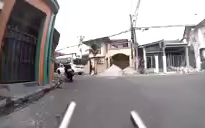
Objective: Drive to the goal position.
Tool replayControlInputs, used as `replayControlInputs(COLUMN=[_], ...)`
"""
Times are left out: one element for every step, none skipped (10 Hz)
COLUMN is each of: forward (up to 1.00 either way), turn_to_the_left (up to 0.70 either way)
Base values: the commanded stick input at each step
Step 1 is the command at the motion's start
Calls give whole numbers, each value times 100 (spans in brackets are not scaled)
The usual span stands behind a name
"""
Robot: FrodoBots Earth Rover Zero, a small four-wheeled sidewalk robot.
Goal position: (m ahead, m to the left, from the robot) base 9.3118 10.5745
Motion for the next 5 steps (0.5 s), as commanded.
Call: replayControlInputs(forward=[85,85,85,85,85], turn_to_the_left=[0,0,0,0,0])
